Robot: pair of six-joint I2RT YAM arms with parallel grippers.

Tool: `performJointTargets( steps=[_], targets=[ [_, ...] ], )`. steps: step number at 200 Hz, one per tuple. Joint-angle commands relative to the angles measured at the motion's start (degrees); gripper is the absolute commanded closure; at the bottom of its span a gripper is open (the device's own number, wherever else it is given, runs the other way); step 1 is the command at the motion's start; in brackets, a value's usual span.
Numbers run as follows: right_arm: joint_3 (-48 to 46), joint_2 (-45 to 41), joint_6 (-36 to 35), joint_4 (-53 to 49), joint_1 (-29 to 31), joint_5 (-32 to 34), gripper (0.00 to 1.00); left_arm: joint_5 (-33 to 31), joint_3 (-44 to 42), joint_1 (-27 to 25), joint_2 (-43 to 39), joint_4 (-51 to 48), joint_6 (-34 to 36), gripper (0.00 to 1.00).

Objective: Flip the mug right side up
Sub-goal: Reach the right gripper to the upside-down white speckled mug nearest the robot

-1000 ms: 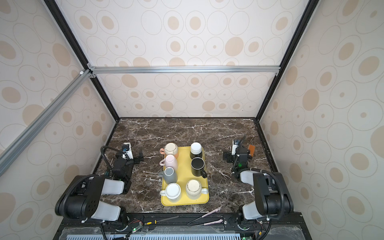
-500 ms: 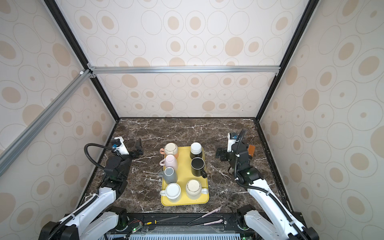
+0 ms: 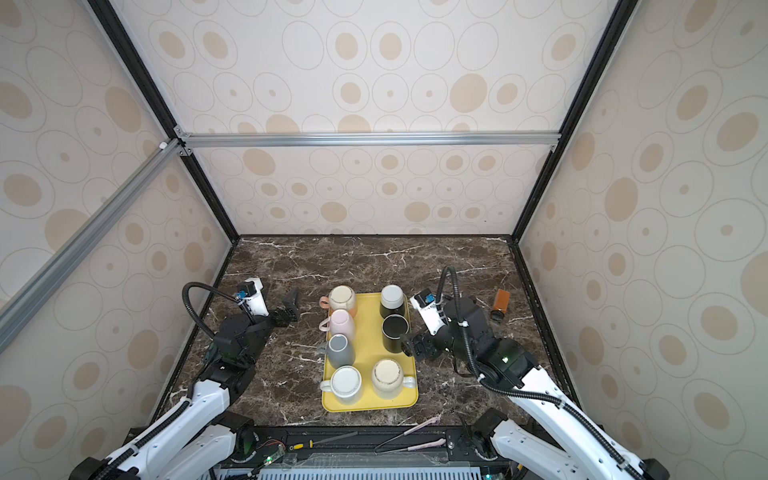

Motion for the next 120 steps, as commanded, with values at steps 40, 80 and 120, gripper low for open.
performJointTargets(
  steps=[40, 80, 120],
  targets=[
    [1.74, 9.53, -34.49, -14.92, 1.54, -2.41, 0.14, -0.60, 0.05, -0.32, 0.01, 1.84, 0.81, 0.00],
    [-1.34, 10.73, -34.29, -15.67, 2.09, -7.66, 0.19, -1.77, -0.65, -0.27, 0.53, 2.09, 1.60, 0.00],
    [-6.13, 10.47, -33.88, -14.54, 3.72, -4.22, 0.25, -1.10, -0.30, -0.32, 0.82, 2.96, 1.29, 0.00]
  ],
)
